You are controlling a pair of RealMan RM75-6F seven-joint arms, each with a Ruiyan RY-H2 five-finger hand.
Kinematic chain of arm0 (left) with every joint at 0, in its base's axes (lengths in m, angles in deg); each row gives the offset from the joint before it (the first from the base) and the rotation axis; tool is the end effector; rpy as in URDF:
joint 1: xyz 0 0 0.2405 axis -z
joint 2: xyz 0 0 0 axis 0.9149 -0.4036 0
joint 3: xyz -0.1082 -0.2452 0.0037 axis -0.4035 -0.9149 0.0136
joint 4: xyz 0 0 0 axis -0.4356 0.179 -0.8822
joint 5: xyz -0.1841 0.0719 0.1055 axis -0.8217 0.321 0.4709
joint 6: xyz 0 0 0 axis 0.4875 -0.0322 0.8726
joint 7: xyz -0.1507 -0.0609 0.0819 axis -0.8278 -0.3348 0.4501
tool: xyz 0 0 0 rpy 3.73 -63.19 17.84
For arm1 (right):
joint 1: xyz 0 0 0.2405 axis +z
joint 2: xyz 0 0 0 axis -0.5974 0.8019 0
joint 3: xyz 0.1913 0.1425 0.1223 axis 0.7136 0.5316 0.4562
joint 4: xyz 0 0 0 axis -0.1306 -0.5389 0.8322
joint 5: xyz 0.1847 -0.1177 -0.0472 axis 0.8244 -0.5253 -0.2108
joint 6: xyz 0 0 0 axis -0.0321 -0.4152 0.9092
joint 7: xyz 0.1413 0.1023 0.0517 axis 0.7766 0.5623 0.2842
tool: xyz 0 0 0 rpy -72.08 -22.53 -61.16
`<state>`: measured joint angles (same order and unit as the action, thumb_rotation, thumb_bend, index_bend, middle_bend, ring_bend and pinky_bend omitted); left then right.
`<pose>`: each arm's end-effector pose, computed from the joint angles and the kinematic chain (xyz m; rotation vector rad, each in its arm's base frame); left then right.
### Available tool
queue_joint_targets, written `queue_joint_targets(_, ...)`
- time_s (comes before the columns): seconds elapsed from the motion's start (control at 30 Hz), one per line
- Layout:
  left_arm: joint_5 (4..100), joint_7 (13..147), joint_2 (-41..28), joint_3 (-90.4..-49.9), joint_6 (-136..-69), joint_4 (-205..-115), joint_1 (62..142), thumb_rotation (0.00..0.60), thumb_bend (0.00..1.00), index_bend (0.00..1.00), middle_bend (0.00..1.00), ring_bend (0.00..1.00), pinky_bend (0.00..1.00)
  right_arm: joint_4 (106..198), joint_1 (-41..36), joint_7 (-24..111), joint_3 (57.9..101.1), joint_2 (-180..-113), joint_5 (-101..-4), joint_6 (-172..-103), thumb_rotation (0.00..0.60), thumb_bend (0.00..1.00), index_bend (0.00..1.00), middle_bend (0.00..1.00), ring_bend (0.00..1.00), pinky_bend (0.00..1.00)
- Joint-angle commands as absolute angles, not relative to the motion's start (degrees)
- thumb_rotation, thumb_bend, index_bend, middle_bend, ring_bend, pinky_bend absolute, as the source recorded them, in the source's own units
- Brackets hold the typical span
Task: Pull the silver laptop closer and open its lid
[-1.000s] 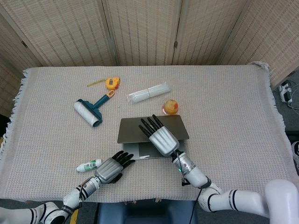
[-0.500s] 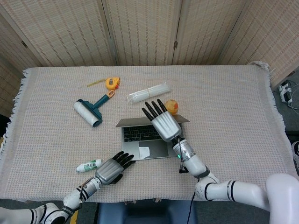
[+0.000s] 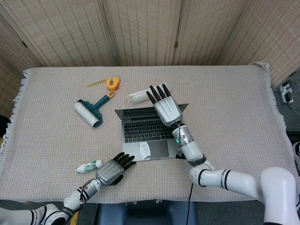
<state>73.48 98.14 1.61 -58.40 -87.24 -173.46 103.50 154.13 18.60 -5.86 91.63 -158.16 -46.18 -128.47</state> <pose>-0.1729 0.2762 -0.1131 -2.3329 -0.8485 -0.7633 -0.0412 -0.4612 -0.0278 1.8102 -0.4497 0.8497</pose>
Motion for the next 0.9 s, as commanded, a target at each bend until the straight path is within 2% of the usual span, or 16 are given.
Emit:
queue_joint_targets(0.03, 73.35, 98.29, 1.67, -58.39, -87.16, -173.5, 103.57, 0.6, 0.65, 0.06, 0.03, 0.0, 0.0, 151.82, 20.24, -5.64, 92.36, -158.72, -44.32, -127.83, 0.6, 0.62, 0.0, 0.0, 0.0, 0.0)
queue_joint_targets(0.67, 72.33, 99.52, 1.52, -58.39, -86.82, -174.2, 103.97, 0.6, 0.65, 0.06, 0.03, 0.0, 0.0, 137.6, 28.45, -6.22, 95.42, -161.84, -32.75, -125.03, 0.6, 0.62, 0.0, 0.0, 0.0, 0.0)
queue_joint_targets(0.9, 72.3, 99.39, 1.29, -58.37, -87.14, -174.5, 103.94, 0.6, 0.65, 0.06, 0.03, 0.0, 0.0, 136.55, 29.58, -6.06, 94.69, -161.82, -31.35, -124.89, 0.6, 0.62, 0.0, 0.0, 0.0, 0.0)
